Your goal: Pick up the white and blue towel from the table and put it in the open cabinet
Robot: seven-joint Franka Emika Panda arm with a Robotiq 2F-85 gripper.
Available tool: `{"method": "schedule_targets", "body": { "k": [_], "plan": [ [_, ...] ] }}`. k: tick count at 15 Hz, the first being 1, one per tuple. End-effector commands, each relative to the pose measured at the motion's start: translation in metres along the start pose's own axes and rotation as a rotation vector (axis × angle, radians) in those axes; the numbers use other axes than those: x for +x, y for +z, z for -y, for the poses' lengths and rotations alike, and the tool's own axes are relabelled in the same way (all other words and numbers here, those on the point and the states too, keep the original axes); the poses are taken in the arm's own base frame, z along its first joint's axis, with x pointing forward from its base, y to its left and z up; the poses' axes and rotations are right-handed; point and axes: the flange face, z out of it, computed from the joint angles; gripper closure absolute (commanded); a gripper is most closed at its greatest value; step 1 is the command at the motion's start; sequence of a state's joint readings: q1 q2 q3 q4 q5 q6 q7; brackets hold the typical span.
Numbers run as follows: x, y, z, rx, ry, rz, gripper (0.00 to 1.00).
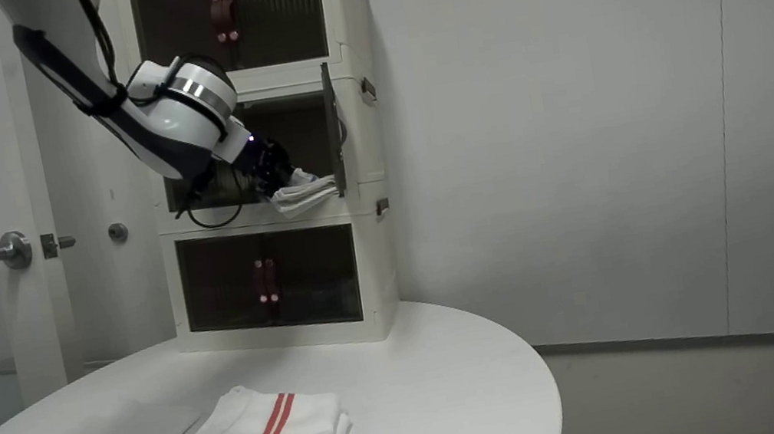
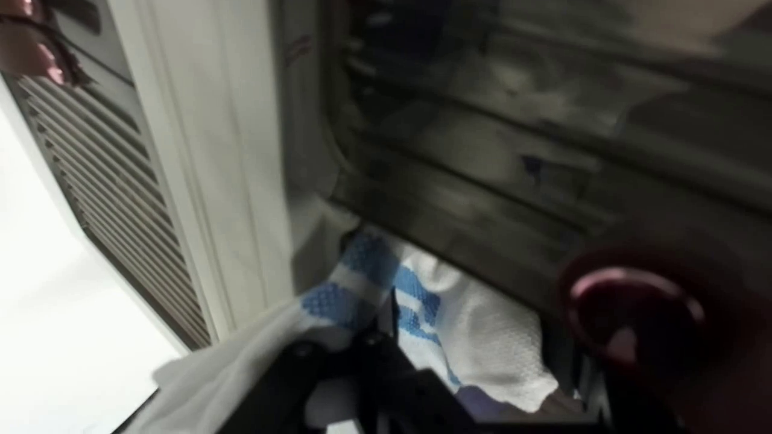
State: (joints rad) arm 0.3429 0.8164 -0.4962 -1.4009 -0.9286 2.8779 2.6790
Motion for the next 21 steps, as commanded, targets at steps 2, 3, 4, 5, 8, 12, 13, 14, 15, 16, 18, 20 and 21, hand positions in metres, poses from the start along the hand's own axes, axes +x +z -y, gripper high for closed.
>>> {"method": "schedule_targets", "body": {
  "k": [2, 3, 4, 5, 8, 12, 13, 14, 15, 16, 18, 20, 21],
  "plan": [
    [0.013, -0.033, 0.009, 0.063, -0.056, 0.003, 0.08],
    [0.014, -0.035, 0.011, 0.069, -0.066, -0.001, 0.02],
    [0.016, -0.037, 0.013, 0.077, -0.08, 0.001, 0.01],
    [0.017, -0.039, 0.014, 0.08, -0.078, 0.004, 0.0],
    [0.019, -0.046, 0.013, 0.076, -0.083, 0.03, 0.0],
    [0.006, -0.009, 0.009, 0.031, -0.08, 0.018, 0.0],
    [0.006, -0.009, 0.009, 0.031, -0.081, 0.018, 0.0],
    [0.004, -0.01, 0.008, 0.041, -0.112, 0.018, 0.0],
    [0.003, -0.013, 0.008, 0.063, -0.14, 0.022, 0.0],
    [0.004, -0.018, 0.008, 0.081, -0.157, 0.022, 0.0],
    [0.003, -0.026, 0.009, 0.108, -0.158, 0.049, 0.0],
    [0.003, -0.034, 0.011, 0.138, -0.141, 0.102, 0.0],
    [0.004, -0.037, 0.011, 0.145, -0.121, 0.129, 0.0]
  ]
}}
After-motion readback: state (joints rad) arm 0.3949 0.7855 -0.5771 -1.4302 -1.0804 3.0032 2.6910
